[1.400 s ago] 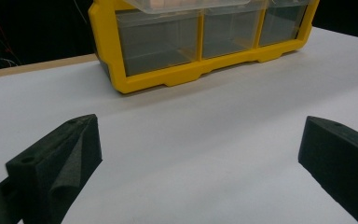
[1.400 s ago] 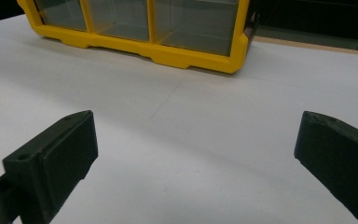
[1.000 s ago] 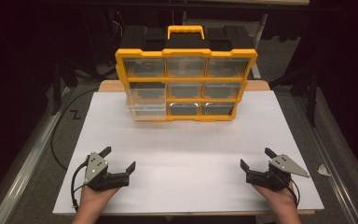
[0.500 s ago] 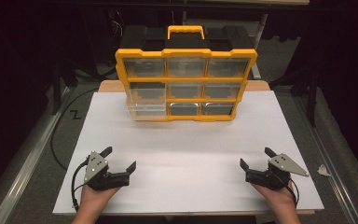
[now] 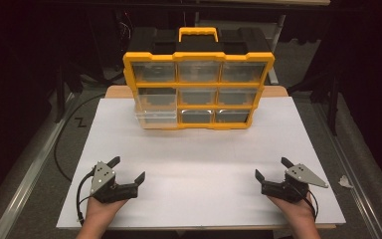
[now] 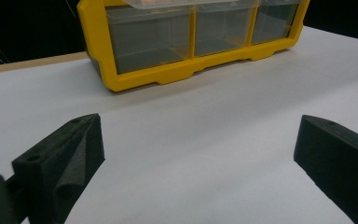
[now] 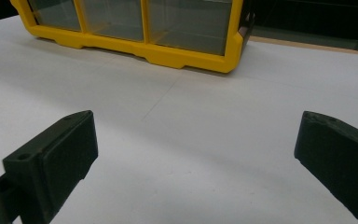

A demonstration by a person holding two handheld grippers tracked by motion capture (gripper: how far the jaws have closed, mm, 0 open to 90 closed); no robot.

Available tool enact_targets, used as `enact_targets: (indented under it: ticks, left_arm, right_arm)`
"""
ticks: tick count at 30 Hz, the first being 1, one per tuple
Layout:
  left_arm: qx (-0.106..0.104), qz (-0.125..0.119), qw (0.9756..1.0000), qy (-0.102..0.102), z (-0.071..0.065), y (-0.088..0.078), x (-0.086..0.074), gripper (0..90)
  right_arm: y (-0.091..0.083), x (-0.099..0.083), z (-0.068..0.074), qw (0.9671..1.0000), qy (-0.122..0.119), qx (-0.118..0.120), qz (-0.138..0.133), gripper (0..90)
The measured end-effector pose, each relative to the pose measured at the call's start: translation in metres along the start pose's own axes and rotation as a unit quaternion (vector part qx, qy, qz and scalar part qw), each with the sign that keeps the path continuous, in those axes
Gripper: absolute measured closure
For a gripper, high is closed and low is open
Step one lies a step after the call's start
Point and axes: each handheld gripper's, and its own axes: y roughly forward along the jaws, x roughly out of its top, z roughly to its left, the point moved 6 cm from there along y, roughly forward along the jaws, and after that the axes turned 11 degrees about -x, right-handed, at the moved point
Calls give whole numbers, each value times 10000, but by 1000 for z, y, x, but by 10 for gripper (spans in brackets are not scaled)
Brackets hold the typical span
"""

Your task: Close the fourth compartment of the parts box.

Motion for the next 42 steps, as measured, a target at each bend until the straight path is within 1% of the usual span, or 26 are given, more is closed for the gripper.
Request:
enact_targets:
  ticks: [1, 2, 3, 6, 7, 8, 13, 15, 18, 23, 27, 30, 32, 33, 34, 35, 39, 42]
  left_arm:
    - [11, 5, 10000, -2, 0, 0, 0, 28]
    - [32, 5, 10000, -1, 0, 0, 0, 52]
    - [51, -9, 10000, 4, 0, -1, 0, 52]
    - [77, -41, 10000, -14, 1, -2, 0, 104]
    - [88, -52, 9999, -30, 1, -2, 0, 104]
    - [95, -57, 9999, -40, 1, -3, 0, 136]
    - [54, -84, 9999, -103, 2, -4, 0, 164]
    - [90, -116, 9998, -95, 2, -5, 1, 187]
    - [116, -167, 9998, -54, 1, -6, 2, 243]
    - [99, -209, 9997, -47, 0, -8, 3, 324]
    - [131, -259, 9996, -58, 0, -9, 4, 388]
    - [128, -226, 9997, -36, 0, -9, 3, 438]
    - [131, -228, 9997, -11, -1, -9, 3, 501]
    - [131, -228, 9997, -11, -1, -9, 3, 520]
    - [136, -229, 9996, -6, -1, -9, 3, 520]
    - [144, -226, 9996, 14, -1, -8, 3, 545]
    - [95, -202, 9997, 42, -2, -8, 2, 633]
    - [4, -200, 9998, 9, -2, -9, 2, 677]
  right_arm:
    - [0, 0, 0, 10000, 4, 5, 0, 8]
    - [0, 0, 1, 10000, -2, 9, -3, 8]
    - [0, 0, 1, 10000, -2, 9, -3, 8]
    - [0, 0, 2, 10000, -2, 24, -6, 8]
    - [0, 0, 2, 10000, -2, 24, -6, 8]
    - [0, 1, 2, 10000, -1, 29, -18, 8]
    - [0, 1, 2, 10000, -3, 23, -23, 8]
    - [0, 1, 2, 10000, -1, 22, -22, 8]
    - [0, 1, 3, 10000, -5, 31, -21, 8]
    - [1, 1, 4, 10000, -10, 34, -13, 8]
    - [1, 2, 5, 10000, -18, 39, -20, 8]
    - [1, 2, 5, 10000, -18, 34, -13, 8]
    - [1, 1, 6, 10000, -13, 44, 6, 8]
    - [1, 1, 6, 10000, -13, 44, 6, 8]
    - [1, 1, 6, 10000, -12, 48, 13, 8]
    - [1, 1, 6, 10000, -27, 54, 17, 8]
    - [2, 1, 7, 10000, -25, 71, 32, 8]
    - [3, 1, 8, 10000, -19, 67, 45, 8]
